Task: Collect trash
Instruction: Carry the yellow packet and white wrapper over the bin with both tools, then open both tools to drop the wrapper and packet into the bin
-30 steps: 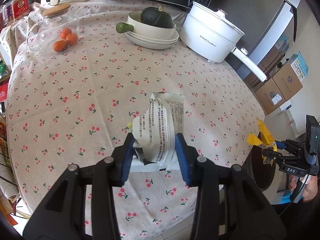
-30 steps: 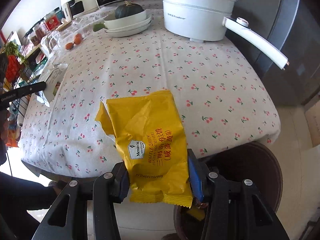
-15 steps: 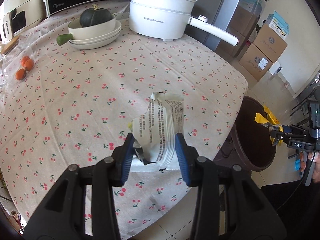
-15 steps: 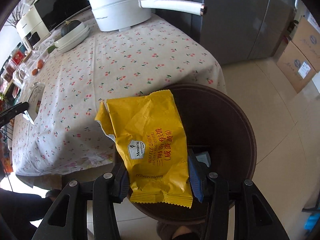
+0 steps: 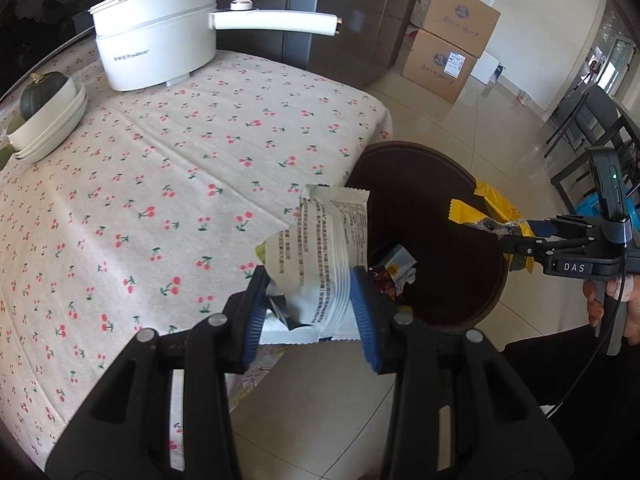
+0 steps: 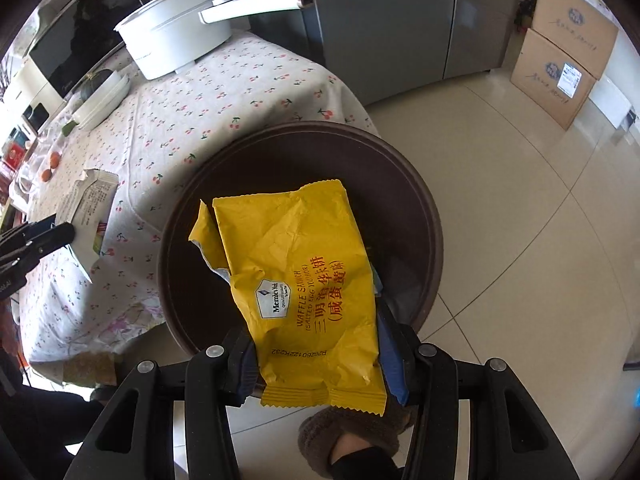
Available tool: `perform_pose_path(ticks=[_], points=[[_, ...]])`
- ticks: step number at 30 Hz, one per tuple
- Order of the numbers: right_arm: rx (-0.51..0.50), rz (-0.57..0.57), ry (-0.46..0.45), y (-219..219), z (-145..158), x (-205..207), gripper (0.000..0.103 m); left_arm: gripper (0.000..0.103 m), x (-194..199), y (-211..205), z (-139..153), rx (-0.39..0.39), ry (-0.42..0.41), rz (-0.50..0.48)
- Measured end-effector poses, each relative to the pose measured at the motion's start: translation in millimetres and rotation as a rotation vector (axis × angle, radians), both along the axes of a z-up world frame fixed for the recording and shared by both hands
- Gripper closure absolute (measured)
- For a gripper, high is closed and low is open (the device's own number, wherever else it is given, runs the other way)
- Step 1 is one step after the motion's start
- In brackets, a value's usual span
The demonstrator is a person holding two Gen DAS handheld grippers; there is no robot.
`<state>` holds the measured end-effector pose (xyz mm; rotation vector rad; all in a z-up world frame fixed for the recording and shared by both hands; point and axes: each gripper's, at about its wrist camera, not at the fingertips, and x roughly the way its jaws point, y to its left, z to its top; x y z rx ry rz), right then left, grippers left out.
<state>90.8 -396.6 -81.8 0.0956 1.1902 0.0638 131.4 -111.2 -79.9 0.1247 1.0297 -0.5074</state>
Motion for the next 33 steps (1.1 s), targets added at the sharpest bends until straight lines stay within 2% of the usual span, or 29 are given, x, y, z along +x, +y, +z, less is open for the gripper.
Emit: perform_pose_path(ticks=[8,14,16,18,19,23,26,33], points=[[0.003,-0.064,0.005,-32.5,-5.8,-9.3,0.05,0.06,1.8,-54.9,-18.5,-0.009,0.015,-0.063],[0.001,-0.082,0.01,-42.6,-8.0,-14.4,0.05,0.06,6.6,-78.6,-30.8,-0.023,0.011,-0.094],[-0.001,-0.087,0.013,-44.8,-9.5,-15.1,0.05,0.053,6.6,-83.0,-32.0,-0.02,-0.003,-0.101],[-0.001,-0.091,0.017,-46.9,-10.8,-14.7,0.05,0.016,7.3,-86.6,-32.8,0.016,-0.024,-0.089],[-0.001,-0.092,0.019,-47.8,-11.7,-14.5,0.049,0.012,6.7,-87.0,-32.3,0.032,-0.043,-0.076],[-0.005,-0.094,0.023,-47.6,-12.9,-13.2,0.049,0.007,6.2,-84.4,-30.9,0.068,-0.054,-0.056],[-0.008,-0.091,0.022,-44.2,-12.6,-11.1,0.049,0.003,6.6,-76.3,-28.9,0.069,-0.051,-0.032],[-0.027,-0.08,0.024,-29.2,-12.1,-3.3,0.049,0.001,4.8,-46.7,-21.1,0.044,-0.028,0.036]])
